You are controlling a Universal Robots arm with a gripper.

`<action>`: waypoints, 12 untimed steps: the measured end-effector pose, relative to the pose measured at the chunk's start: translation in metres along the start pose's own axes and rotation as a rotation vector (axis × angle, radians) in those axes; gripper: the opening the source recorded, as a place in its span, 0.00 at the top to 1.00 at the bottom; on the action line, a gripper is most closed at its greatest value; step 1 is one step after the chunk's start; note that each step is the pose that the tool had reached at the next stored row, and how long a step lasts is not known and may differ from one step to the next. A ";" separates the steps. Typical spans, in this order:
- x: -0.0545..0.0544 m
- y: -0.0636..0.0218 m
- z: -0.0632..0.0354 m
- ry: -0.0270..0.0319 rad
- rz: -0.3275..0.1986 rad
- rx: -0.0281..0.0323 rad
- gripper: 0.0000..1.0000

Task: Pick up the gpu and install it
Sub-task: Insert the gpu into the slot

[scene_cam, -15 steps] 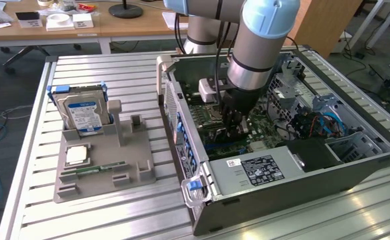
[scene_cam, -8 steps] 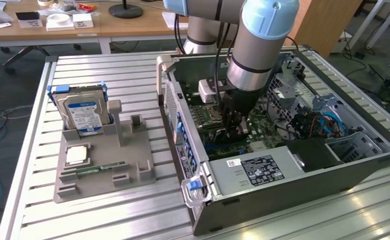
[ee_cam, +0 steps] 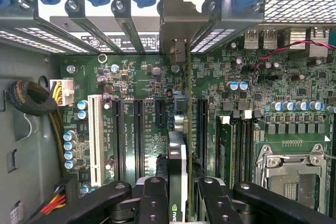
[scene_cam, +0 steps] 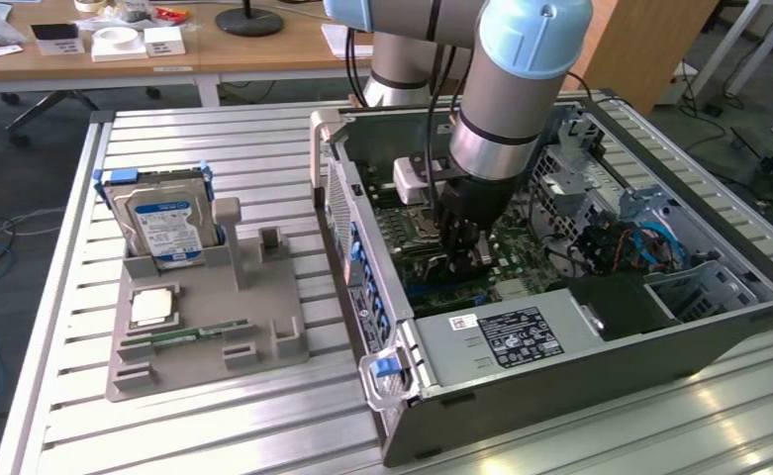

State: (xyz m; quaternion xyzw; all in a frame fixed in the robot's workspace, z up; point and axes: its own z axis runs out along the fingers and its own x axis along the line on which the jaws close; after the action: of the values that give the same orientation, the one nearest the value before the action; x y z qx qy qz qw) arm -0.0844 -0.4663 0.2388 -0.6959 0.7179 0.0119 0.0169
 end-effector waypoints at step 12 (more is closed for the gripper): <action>0.000 0.0001 0.0009 0.0000 0.000 0.0000 0.73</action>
State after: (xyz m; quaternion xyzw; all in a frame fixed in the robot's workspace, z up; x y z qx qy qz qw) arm -0.0844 -0.4663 0.2379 -0.6958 0.7179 0.0118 0.0169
